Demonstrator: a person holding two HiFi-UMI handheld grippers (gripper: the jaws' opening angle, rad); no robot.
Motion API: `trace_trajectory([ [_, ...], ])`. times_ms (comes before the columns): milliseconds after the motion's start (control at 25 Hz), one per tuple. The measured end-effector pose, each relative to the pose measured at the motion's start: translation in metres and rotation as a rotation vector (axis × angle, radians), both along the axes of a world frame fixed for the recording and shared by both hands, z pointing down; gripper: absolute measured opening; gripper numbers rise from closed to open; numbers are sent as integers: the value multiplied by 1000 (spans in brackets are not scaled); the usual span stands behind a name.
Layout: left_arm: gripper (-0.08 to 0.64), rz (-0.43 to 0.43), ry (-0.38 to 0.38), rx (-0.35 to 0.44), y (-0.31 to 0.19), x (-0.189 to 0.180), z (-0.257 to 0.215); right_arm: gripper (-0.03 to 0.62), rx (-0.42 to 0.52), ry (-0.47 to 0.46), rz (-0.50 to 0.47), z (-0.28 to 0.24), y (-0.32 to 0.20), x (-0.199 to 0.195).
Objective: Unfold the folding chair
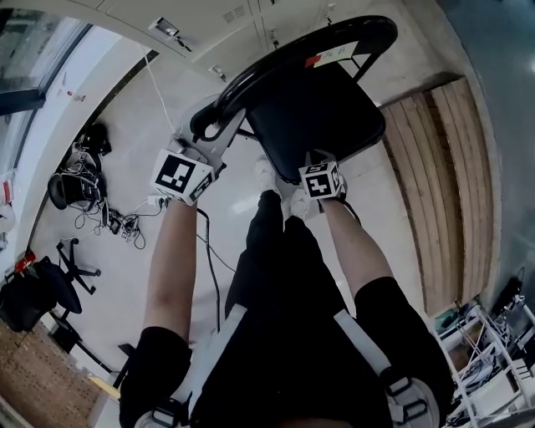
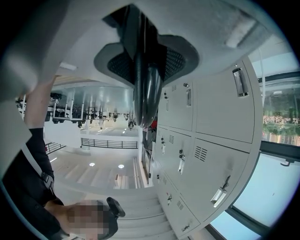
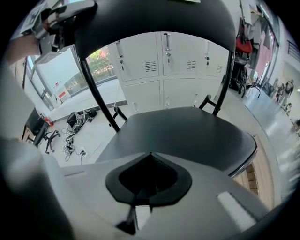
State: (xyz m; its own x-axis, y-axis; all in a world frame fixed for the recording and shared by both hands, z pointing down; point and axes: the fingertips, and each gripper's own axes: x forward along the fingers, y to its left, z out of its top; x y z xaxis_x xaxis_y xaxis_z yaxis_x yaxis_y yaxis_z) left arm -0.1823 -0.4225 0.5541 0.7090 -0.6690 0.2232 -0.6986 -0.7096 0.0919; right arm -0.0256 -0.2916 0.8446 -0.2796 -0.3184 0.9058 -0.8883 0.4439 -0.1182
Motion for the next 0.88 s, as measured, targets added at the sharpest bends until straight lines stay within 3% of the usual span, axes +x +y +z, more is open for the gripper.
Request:
trace_trajectory([
  [400,147,-2,42,-7,-43,-26,9,6,3,51,-72,18,-12,-11],
  [880,164,-70,73,-8,-104,-59,28,6,-12,50,-66,45,-29,-22],
])
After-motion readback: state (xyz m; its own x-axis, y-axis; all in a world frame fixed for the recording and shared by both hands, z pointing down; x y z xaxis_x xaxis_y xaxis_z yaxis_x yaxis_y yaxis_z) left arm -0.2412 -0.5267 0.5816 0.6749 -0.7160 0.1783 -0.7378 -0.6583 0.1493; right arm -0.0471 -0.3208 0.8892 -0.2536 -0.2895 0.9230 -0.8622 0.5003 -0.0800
